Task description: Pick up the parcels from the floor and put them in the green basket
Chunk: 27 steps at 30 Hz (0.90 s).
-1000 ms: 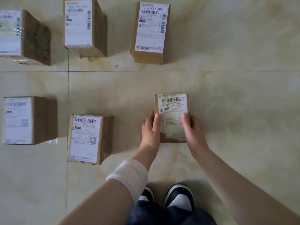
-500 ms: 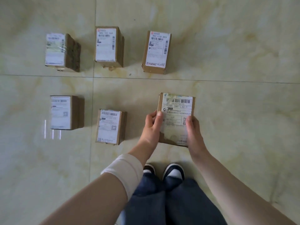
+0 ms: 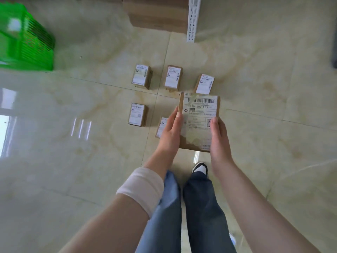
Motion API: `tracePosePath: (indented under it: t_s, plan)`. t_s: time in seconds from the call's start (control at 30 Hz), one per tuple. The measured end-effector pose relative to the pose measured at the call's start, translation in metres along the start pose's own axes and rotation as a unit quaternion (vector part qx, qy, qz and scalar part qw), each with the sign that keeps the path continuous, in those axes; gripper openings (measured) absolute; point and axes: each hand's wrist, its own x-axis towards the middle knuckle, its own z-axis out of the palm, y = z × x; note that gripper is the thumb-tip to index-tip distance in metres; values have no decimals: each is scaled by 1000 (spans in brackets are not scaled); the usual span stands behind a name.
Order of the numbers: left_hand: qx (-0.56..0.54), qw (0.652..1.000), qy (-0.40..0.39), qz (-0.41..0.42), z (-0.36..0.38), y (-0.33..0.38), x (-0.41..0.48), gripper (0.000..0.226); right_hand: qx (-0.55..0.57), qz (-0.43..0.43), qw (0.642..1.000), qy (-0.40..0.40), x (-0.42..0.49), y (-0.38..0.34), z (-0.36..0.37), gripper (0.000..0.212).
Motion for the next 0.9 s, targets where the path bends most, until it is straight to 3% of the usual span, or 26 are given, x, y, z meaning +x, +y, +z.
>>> tracePosePath:
  t_s: [0.3,0.53,0.6,0.7,0.9]
  plan:
    - [-149,983,105,9,-142,46,-71,42,-59,-38,997,-28,-94,-33,150,43]
    - [-202,969,141,29,-326,59,-127,63,-97,-37,989,-106,-194,-16,310,33]
    - [-212,963,161,42,-374,64,-137,72,-103,-32,985,-137,-212,-10,357,37]
    - [-224,956,184,52,-434,75,-142,61,-122,-21,978,-167,-225,-7,415,54]
    - [-218,957,185,56,-530,114,-134,57,-149,-28,965,-213,-233,-20,509,59]
